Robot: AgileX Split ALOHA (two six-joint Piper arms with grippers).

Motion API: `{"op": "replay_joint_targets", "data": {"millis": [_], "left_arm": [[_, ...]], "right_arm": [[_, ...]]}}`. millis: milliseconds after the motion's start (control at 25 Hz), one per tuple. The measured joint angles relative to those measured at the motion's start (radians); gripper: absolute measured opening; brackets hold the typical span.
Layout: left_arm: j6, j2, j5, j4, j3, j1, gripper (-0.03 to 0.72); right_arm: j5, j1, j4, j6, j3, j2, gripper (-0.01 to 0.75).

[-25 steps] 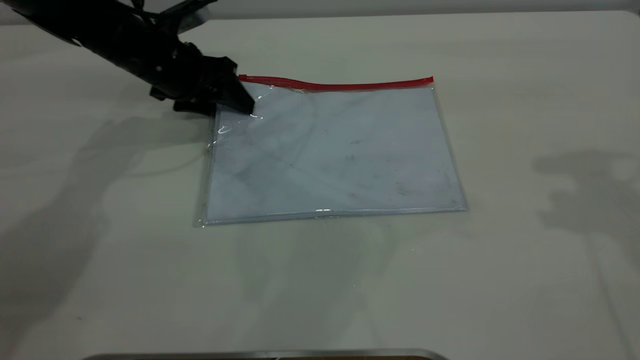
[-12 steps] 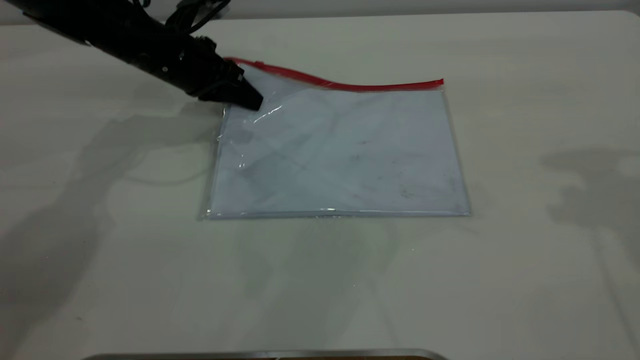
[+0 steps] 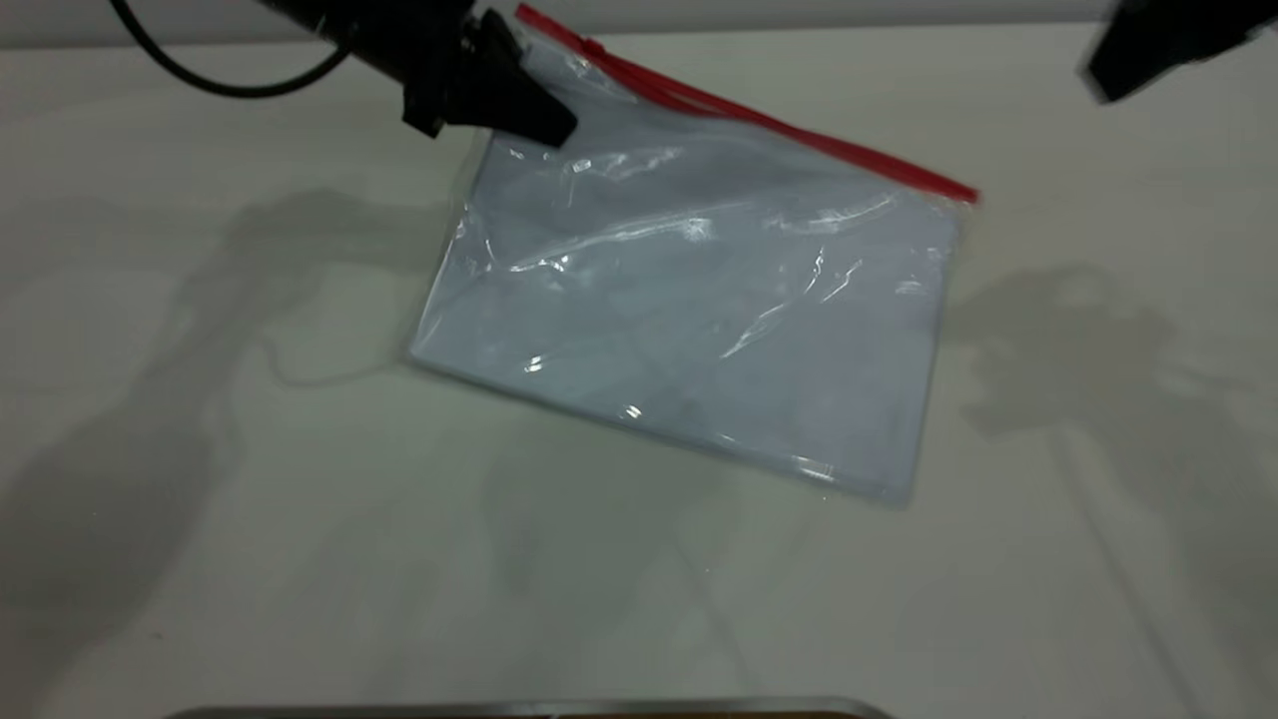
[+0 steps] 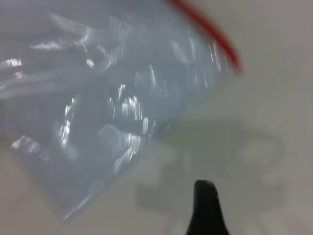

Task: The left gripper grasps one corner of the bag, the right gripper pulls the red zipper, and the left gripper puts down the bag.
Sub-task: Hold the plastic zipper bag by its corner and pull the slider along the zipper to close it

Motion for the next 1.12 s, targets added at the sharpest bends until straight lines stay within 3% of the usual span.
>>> {"op": "replay_joint_targets", "data": {"millis": [160, 360, 640, 1120], "left_arm": [[0.106, 0.0, 0.074, 0.05, -0.021, -0.039, 0.051], [0.12, 0.001, 0.058, 0.081, -0.023, -0.076, 0.051], [0.122, 0.001, 0.007, 0.091, -0.023, -0.109, 0.051], [0.123, 0.001, -0.015, 0.09, -0.025, -0.135, 0.051]], "right_arm": [[-0.038, 0.088, 0.034, -0.023, -0.059, 0.095, 0.578], [-0.039, 0.17, 0.037, -0.026, -0.153, 0.193, 0.578], [0.034, 0.192, 0.133, -0.077, -0.272, 0.296, 0.578], [0.112, 0.192, 0.616, -0.644, -0.308, 0.332, 0.578]]}}
